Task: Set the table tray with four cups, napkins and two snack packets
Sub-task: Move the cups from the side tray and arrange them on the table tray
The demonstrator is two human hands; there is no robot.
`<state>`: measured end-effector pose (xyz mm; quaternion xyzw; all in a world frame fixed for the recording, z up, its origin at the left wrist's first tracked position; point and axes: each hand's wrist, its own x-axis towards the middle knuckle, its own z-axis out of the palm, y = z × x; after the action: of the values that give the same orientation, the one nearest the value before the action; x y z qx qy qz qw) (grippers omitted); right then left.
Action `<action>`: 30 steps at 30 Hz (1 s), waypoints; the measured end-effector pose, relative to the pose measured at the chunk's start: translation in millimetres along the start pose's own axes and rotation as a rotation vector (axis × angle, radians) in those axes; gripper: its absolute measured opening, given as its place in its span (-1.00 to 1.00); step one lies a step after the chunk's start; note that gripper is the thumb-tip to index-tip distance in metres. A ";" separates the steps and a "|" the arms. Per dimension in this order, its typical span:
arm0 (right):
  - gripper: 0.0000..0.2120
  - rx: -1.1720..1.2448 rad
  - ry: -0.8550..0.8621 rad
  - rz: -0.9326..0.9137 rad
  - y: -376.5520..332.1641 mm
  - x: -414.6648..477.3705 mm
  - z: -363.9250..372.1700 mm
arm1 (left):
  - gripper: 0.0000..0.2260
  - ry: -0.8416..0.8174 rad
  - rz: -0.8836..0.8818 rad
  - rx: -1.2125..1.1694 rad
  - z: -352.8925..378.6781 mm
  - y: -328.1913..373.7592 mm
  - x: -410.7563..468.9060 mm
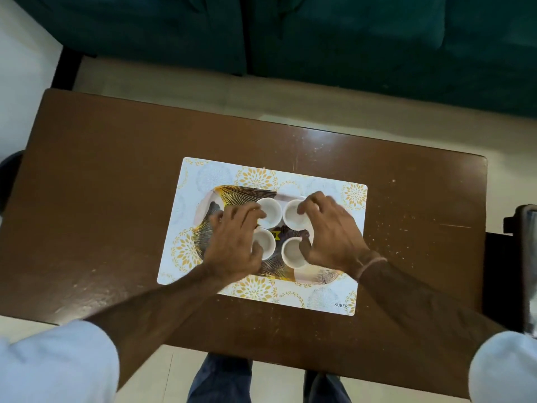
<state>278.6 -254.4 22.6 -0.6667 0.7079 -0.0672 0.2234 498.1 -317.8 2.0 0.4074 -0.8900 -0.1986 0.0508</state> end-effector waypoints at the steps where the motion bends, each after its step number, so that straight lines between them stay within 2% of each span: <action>1: -0.42 -0.039 -0.046 0.007 -2.3 -7.6 4.2 | -0.50 -0.053 -0.002 0.056 -4.0 -6.5 4.6; 4: -0.40 -0.152 -0.213 0.048 -9.5 -17.1 18.3 | -0.55 -0.156 0.048 0.170 -8.4 -14.8 16.0; 6: -0.47 -0.205 -0.248 0.049 -15.2 -14.1 25.8 | -0.59 -0.180 0.087 0.206 -8.5 -13.7 23.2; 11: -0.66 -0.257 -0.244 0.112 -29.8 -2.0 33.6 | -0.73 -0.251 0.221 0.336 1.3 -6.5 27.8; 25: -0.43 -0.188 -0.252 0.102 -44.7 4.4 44.7 | -0.77 -0.299 0.161 0.427 -4.9 -22.0 23.7; 28: -0.46 -0.174 -0.231 0.086 -44.3 4.3 47.4 | -0.75 -0.300 0.159 0.400 -4.9 -24.9 21.1; 30: -0.55 -0.131 -0.184 0.075 -44.1 2.4 47.5 | -0.67 -0.276 0.151 0.351 -5.6 -23.7 18.8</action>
<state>338.1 -251.6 -3.0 -0.6561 0.7118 0.0490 0.2457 503.8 -347.6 -3.6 0.3111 -0.9374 -0.0904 -0.1279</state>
